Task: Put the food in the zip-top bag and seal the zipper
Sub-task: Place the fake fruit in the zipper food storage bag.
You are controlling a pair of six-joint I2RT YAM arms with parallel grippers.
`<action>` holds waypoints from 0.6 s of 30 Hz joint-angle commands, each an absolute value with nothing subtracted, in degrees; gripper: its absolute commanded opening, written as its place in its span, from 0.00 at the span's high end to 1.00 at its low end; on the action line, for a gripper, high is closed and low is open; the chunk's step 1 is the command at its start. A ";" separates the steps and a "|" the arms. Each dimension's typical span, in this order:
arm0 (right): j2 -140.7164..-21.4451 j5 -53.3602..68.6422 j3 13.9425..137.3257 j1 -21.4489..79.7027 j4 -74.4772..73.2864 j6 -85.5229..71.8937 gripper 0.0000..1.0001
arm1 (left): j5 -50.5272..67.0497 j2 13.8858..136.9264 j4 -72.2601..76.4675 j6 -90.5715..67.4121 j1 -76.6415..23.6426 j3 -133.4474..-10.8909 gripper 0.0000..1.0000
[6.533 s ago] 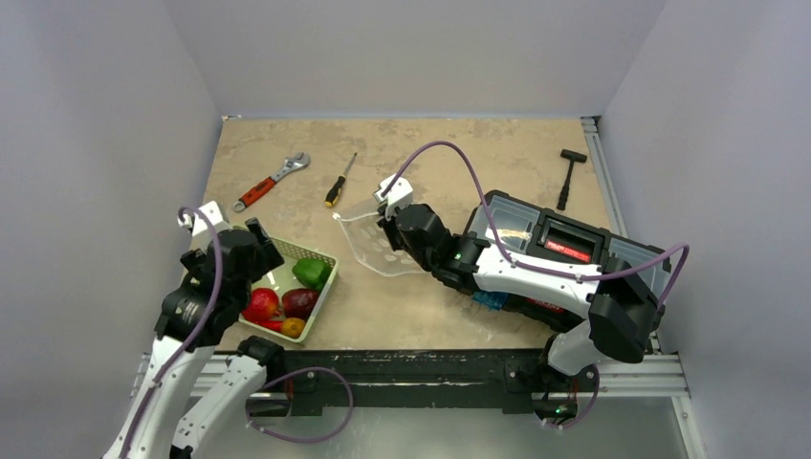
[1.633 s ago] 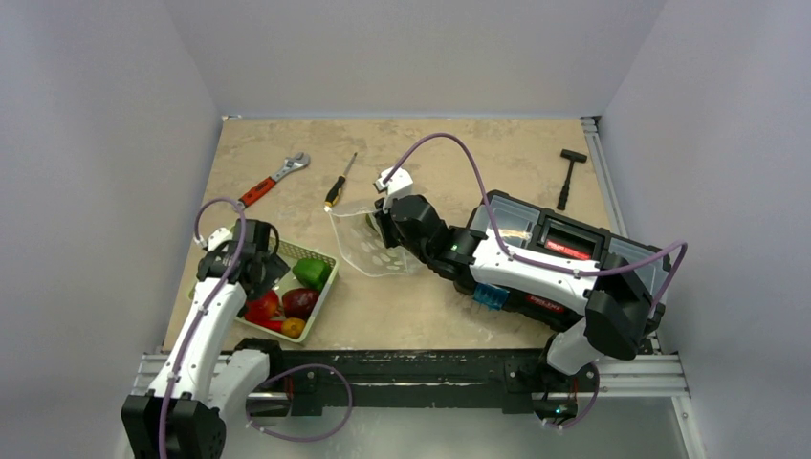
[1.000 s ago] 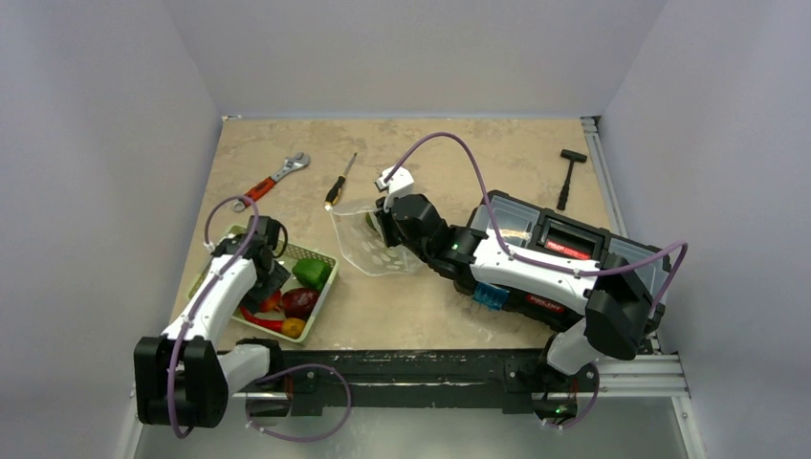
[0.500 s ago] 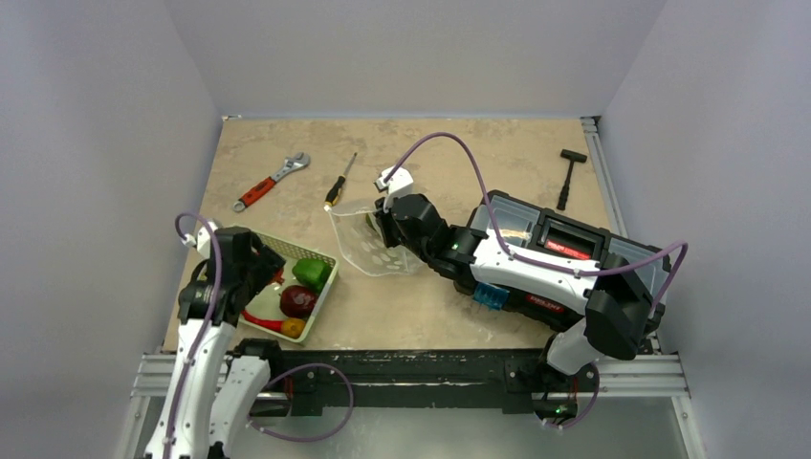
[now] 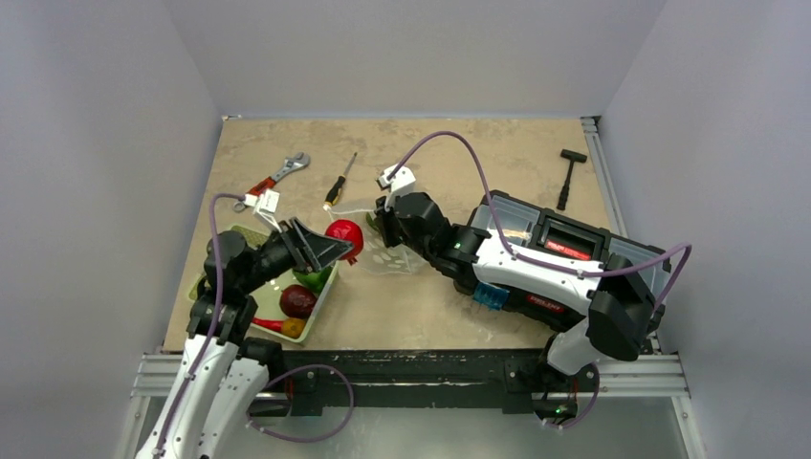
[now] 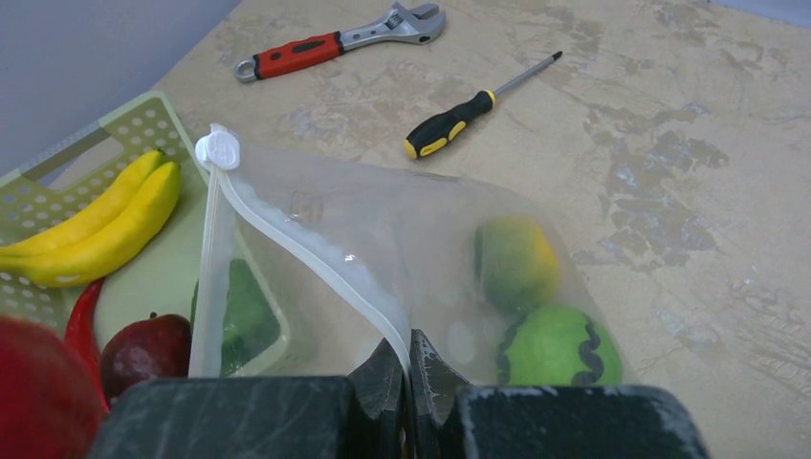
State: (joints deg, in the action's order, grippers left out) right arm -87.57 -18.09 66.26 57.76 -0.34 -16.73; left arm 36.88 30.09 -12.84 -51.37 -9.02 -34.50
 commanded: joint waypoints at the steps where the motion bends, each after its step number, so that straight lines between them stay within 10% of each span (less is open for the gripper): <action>1: -84.26 -16.52 68.16 57.39 1.92 -18.41 1.00 | 37.43 31.37 -6.79 -49.49 -15.12 -35.46 0.49; 18: -82.83 -13.70 69.39 56.65 4.13 -21.95 1.00 | 27.72 46.55 -13.13 -45.67 -25.36 -38.36 0.23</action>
